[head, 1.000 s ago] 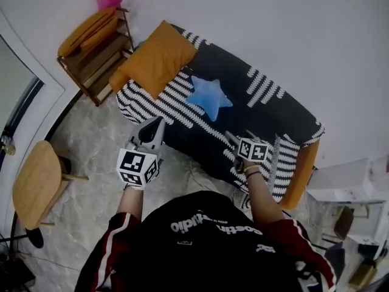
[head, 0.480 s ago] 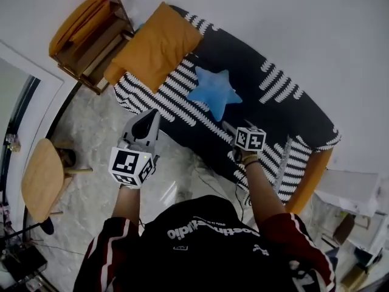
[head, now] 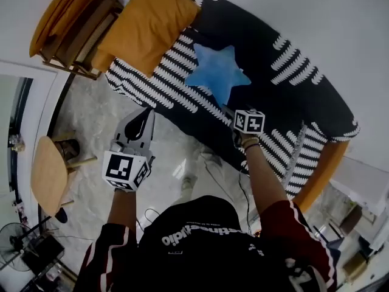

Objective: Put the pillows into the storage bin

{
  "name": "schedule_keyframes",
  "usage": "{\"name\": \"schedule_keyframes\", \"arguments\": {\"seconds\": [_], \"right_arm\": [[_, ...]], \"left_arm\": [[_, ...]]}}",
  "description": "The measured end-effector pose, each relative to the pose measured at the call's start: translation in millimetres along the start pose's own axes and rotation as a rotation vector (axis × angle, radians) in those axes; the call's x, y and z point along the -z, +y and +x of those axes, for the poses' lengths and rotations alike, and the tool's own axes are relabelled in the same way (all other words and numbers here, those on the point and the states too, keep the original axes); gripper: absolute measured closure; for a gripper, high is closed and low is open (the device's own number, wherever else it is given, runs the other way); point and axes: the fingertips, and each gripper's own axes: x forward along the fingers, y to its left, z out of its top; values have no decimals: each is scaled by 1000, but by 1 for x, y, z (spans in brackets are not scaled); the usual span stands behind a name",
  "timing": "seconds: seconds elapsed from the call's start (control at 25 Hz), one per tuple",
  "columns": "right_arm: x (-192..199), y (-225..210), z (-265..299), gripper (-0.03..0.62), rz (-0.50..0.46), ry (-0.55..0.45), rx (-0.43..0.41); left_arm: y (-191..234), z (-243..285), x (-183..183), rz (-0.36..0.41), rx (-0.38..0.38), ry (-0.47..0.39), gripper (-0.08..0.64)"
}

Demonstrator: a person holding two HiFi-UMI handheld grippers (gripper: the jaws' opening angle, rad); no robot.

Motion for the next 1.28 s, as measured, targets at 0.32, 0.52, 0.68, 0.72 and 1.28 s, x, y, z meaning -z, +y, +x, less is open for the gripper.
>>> {"name": "schedule_keyframes", "arguments": {"seconds": [0.32,0.52,0.68,0.72,1.28], "right_arm": [[36,-32,78,198,49,84,-26],[53,-47,123,187,54,137,-23],[57,-59,151,178,40,162,-15],[59,-59,158,178,35,169,-20],[84,-44,219,97,8,251,-42]], "left_arm": [[22,39,48,-40,-29,123,557],[20,52,74,-28,-28,190,557],[25,57,91,-41,-45,223,557],[26,57,96,-46,-49,232,557],[45,39,136,-136,-102,291,557]]}}
